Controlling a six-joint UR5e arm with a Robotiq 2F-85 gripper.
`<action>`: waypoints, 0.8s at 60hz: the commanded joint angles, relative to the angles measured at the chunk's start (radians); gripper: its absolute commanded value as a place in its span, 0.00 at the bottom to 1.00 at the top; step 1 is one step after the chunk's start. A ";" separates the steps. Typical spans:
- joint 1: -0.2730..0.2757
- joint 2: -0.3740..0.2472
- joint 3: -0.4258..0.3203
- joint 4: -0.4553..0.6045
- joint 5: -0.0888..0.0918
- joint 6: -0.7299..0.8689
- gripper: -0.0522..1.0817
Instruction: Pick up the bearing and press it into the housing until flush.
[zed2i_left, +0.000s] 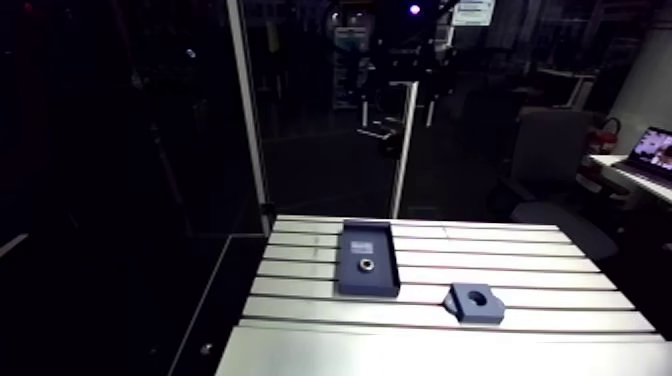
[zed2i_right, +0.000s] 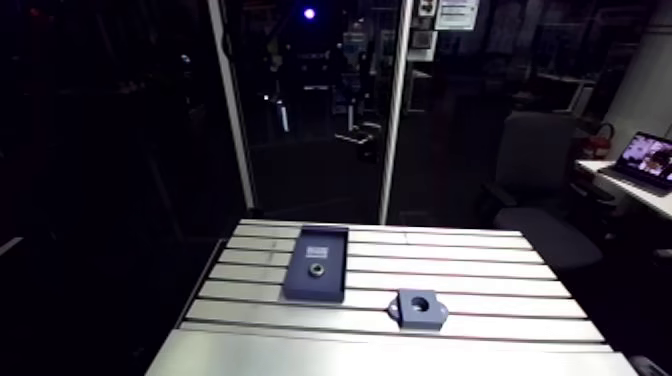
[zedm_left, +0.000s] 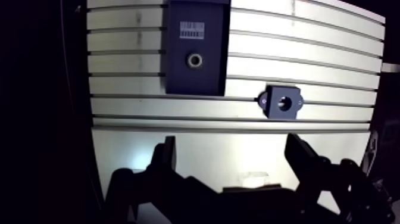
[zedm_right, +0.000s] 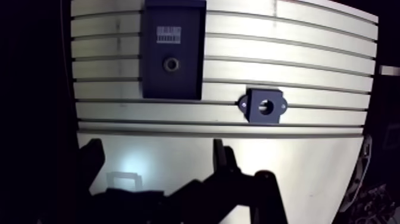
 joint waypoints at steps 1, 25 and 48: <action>0.000 0.051 0.052 -0.119 0.005 0.023 0.05; 0.000 0.151 0.107 -0.226 0.009 0.093 0.05; 0.000 0.207 0.156 -0.293 0.039 0.092 0.06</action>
